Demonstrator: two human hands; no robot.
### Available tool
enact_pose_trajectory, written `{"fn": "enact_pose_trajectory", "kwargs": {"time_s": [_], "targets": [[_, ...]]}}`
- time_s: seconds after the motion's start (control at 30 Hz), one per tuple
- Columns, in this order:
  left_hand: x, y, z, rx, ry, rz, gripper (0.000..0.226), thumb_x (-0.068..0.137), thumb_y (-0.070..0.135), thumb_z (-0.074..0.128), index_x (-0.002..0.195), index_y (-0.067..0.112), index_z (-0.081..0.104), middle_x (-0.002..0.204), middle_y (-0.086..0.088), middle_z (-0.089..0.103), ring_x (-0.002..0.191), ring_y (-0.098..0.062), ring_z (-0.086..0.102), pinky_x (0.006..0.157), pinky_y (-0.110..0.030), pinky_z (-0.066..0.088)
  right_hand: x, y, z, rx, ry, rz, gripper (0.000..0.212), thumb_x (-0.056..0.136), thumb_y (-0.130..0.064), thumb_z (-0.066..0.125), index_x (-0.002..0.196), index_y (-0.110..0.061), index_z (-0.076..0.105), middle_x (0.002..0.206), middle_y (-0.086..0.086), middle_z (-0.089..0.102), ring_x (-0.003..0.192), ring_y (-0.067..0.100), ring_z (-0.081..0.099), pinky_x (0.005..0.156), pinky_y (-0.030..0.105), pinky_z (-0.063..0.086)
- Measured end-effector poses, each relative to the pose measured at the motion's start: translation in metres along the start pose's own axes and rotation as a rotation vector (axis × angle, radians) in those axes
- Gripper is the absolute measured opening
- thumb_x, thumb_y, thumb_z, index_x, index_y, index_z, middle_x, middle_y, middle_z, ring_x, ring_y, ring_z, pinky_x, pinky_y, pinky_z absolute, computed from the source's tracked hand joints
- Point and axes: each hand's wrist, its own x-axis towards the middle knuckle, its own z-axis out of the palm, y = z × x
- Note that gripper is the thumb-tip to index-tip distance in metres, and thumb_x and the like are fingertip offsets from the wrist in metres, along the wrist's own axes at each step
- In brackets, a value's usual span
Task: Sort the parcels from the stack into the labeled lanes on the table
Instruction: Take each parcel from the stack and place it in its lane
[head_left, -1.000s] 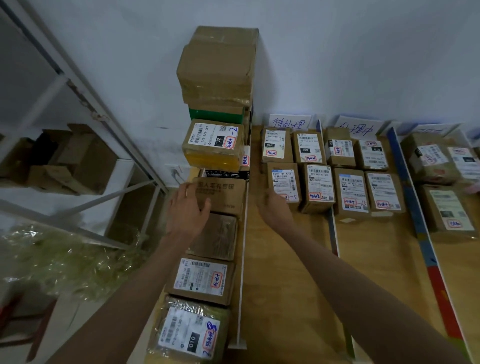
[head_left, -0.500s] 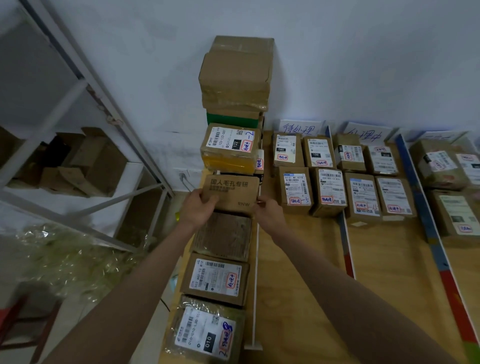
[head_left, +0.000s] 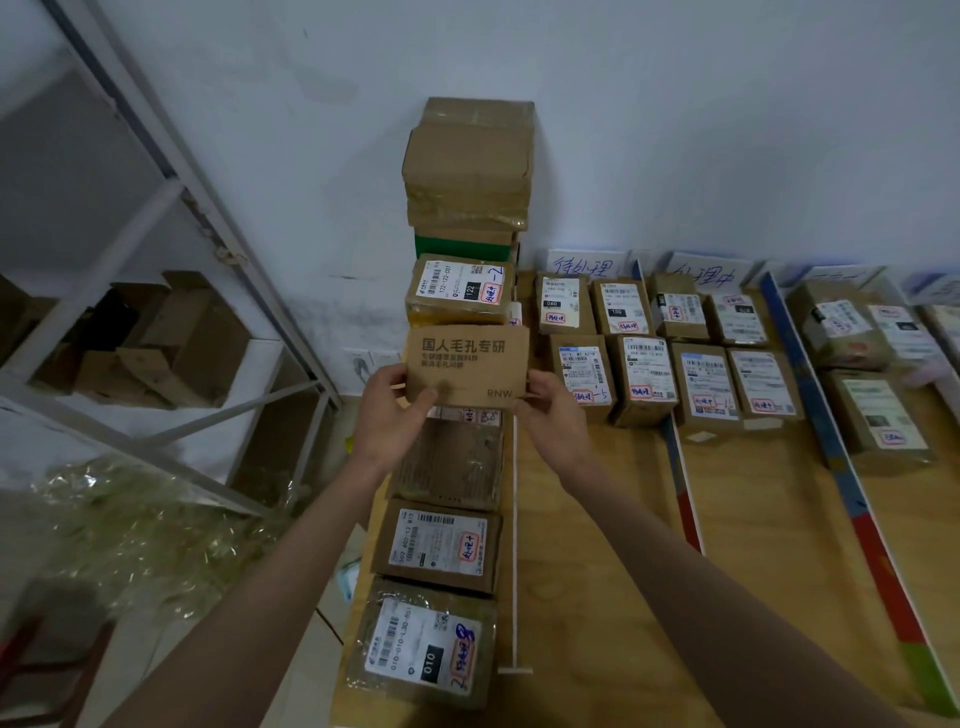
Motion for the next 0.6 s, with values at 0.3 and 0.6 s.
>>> {"fn": "enact_pose_trajectory", "kwargs": {"time_s": [0.3,0.6], "targets": [[-0.026,0.014,-0.028,0.026,-0.021,0.122,0.059,0.084,0.040,0.074,0.135,0.021,0.052,0.129,0.000,0.050,0.114,-0.012,0.053,0.090,-0.023,0.046,-0.035,-0.023,-0.022,0.022,0.012,-0.019,0.020,0.090,-0.022,0.071,0.108,-0.018,0.063,0.092,-0.015,0.063,0.085,-0.004,0.057,0.068,0.011,0.045],[-0.050,0.009,-0.042,0.064,-0.237,0.170,0.069,0.079,0.034,0.081,0.140,0.023,0.053,0.125,0.007,0.052,0.111,-0.013,0.057,0.085,-0.025,0.052,-0.053,-0.019,-0.040,0.203,0.095,0.268,0.051,0.091,-0.053,0.061,0.098,-0.003,0.066,0.082,0.009,0.073,0.068,0.018,0.066,0.054,0.024,0.048]]}}
